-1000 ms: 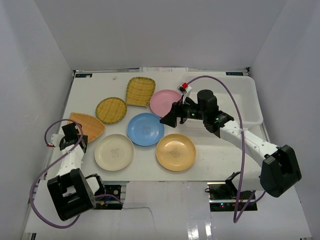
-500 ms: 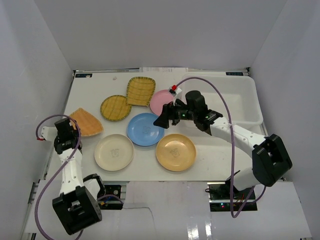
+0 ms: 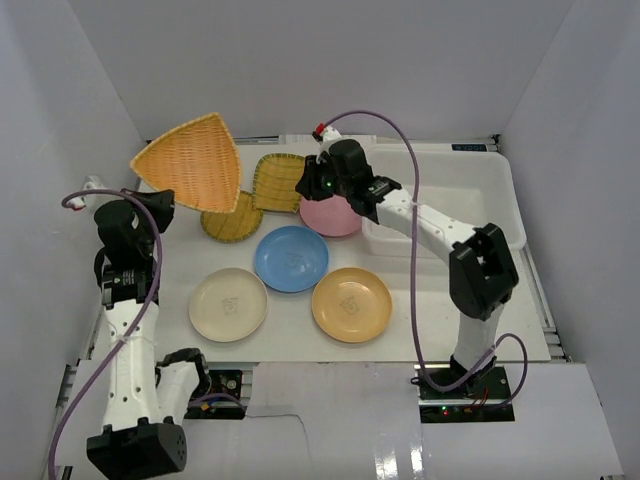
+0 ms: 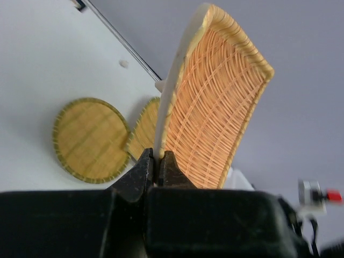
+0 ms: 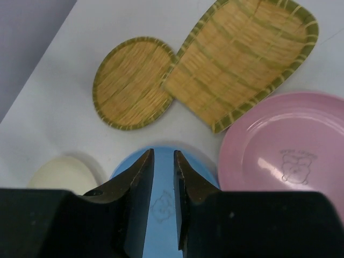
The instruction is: Place the plates into the plastic bin on the countertop
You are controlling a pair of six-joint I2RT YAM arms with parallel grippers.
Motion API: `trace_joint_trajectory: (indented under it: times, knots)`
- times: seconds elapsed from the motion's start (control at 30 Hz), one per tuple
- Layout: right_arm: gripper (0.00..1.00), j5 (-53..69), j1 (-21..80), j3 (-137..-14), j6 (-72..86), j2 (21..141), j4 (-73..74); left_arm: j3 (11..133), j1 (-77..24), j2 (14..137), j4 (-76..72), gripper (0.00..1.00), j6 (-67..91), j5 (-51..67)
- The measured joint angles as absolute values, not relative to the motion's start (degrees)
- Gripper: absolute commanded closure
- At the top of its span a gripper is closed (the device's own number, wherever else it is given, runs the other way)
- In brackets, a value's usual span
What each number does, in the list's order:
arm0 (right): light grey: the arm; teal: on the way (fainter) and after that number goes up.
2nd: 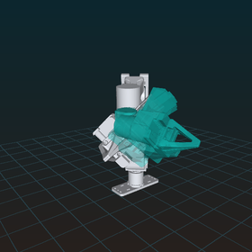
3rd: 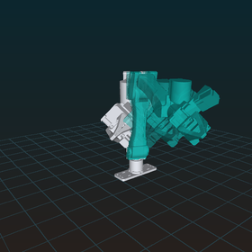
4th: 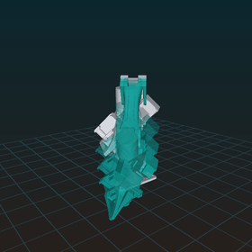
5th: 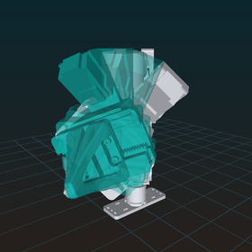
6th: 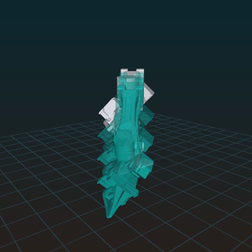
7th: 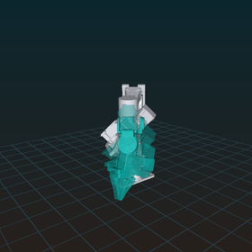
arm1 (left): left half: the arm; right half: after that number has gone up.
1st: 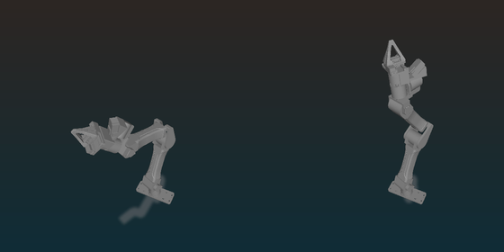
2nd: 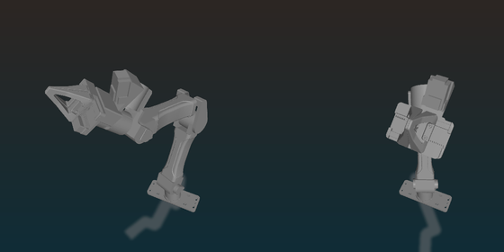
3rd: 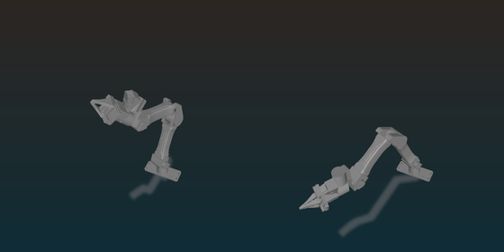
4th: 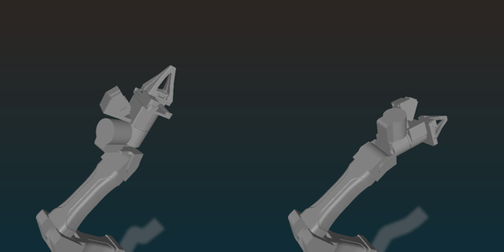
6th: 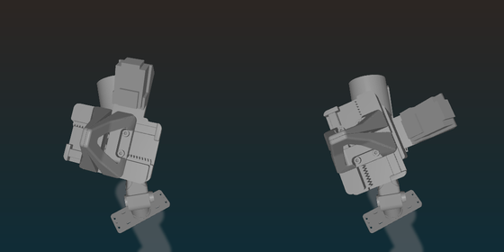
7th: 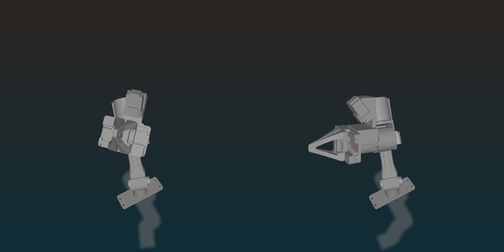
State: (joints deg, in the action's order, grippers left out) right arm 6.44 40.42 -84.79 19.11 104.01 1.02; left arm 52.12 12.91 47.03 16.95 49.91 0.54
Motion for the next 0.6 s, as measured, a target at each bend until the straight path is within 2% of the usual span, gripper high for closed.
trace_joint_trajectory:
  times: [0.07, 0.17, 0.2, 0.3, 0.4, 0.6]
  knots:
    - [0.66, 3.27, 39.97, -92.23, 19.4, 109.89, 2.74, 52.12, 9.74, 47.03, 16.69, 1.0, 47.79, 3.81]
    - [0.51, -1.54, 39.33, -106.24, 19.51, 120.53, 5.69, 52.1, 4.29, 46.59, 16.8, 1.0, 44.36, 6.79]
    - [0.41, -3.14, 39.05, -111.83, 19.46, 124.53, 7.81, 52.1, 1.78, 46.33, 16.93, 1.0, 43.11, 6.98]
    - [0.24, -6.22, 37.89, -123.83, 19.55, 134.23, 9.52, 52.14, -5.54, 44.95, 17.89, 1.0, 39.9, 7.07]
    - [0.19, -7.79, 36.34, -130.67, 19.16, 141.08, 10.33, 52.42, -12.1, 44.07, 19.2, 1.0, 37.41, 6.37]
    - [0.22, -7.18, 33.5, -131.61, 19.29, 146.78, 8.84, 53.23, -19.99, 43.48, 19.49, 1.0, 34.39, 3.4]
